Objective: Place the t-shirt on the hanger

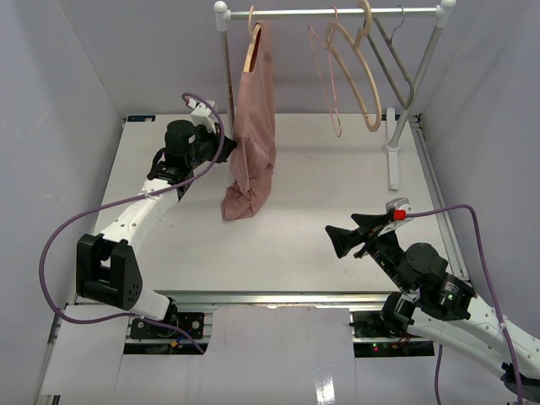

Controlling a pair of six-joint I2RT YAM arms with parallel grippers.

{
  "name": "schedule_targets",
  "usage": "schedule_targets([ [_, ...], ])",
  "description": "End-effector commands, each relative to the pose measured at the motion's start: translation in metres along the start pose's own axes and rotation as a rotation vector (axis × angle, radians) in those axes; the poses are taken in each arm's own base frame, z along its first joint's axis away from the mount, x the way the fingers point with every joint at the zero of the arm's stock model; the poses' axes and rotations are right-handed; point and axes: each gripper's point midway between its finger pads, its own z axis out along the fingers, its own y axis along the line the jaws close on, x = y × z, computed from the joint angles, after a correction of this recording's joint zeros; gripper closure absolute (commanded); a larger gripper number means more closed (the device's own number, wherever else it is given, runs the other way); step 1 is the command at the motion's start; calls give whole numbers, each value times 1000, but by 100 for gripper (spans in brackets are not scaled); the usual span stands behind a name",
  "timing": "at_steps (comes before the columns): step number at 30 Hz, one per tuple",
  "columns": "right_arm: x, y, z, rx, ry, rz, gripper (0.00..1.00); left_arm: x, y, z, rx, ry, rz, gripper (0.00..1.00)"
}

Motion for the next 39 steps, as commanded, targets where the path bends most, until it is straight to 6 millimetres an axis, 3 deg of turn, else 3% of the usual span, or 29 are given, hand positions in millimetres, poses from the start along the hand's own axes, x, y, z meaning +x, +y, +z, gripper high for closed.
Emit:
schedule_targets([
  [1, -14, 4, -1, -21, -48, 6, 9, 0, 10, -4, -63, 34, -15, 100],
  [6, -14, 4, -1, -17, -49, 5, 9, -3, 13, -6, -85, 34, -19, 97],
  [8, -14, 3, -1, -13, -49, 3, 9, -12, 10, -11, -83, 11, -10, 77],
  [12, -15, 3, -1, -15, -51, 4, 9, -31, 0, -24, -69, -27, 10, 57],
  [18, -15, 2, -1, -7, -54, 2, 9, -70, -7, -58, -131, -90, -6, 35],
  [21, -11, -1, 1, 9, -47, -1, 10, -93, -26, -87, -96, -140, -13, 25],
  [24, -6, -8, 3, 58, -24, 1, 10, -98, -58, -110, 24, -146, -38, 4],
  [26, -6, -12, 4, 86, -13, -1, 10, -98, -77, -129, 89, -162, -52, 2],
  [31, -6, -14, 5, 101, -6, -3, 10, -52, -104, -135, 152, -91, -92, 2],
  [35, -8, -22, 3, 157, -9, 18, 10, 13, -135, -125, 145, -16, -69, 2],
  [39, -9, -25, 1, 168, -5, 10, 10, 46, -154, -132, 203, -44, -69, 2],
])
